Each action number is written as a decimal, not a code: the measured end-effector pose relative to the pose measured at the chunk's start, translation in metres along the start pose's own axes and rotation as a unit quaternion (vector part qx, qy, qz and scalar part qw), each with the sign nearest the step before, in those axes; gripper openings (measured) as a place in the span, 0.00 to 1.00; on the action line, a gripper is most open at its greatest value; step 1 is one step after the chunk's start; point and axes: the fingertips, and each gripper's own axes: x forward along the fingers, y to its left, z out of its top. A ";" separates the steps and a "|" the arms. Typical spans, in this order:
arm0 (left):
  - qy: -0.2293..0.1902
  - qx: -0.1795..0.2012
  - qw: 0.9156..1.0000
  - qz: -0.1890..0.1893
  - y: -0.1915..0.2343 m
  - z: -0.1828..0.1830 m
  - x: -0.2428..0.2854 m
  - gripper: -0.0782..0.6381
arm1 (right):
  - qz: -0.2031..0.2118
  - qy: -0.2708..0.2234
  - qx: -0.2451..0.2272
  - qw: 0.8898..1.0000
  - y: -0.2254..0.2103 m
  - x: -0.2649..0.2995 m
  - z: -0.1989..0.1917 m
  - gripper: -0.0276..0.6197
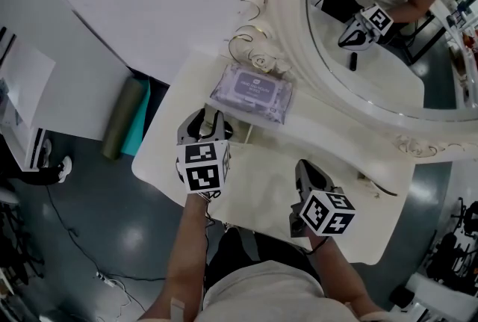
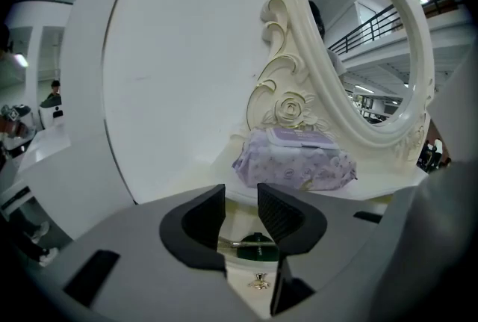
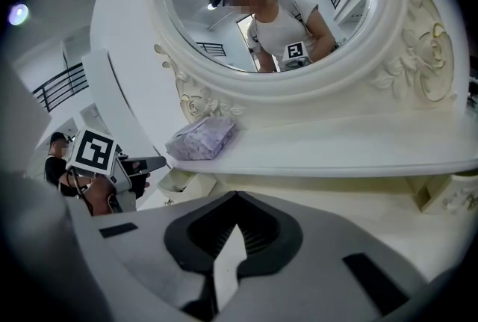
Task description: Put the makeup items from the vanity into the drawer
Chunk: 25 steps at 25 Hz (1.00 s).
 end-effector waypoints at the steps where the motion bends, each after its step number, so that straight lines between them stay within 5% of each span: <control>1: -0.002 0.005 1.000 0.000 -0.001 0.002 -0.002 0.31 | 0.000 0.000 0.000 1.000 0.001 0.000 0.000 0.07; 17: 0.003 -0.008 1.000 -0.016 -0.010 -0.011 -0.025 0.31 | 0.007 -0.012 -0.005 1.000 0.011 -0.017 -0.005 0.07; 25: 0.000 -0.011 1.000 -0.009 -0.015 -0.023 -0.052 0.23 | 0.012 -0.023 -0.008 1.000 0.016 -0.035 -0.011 0.07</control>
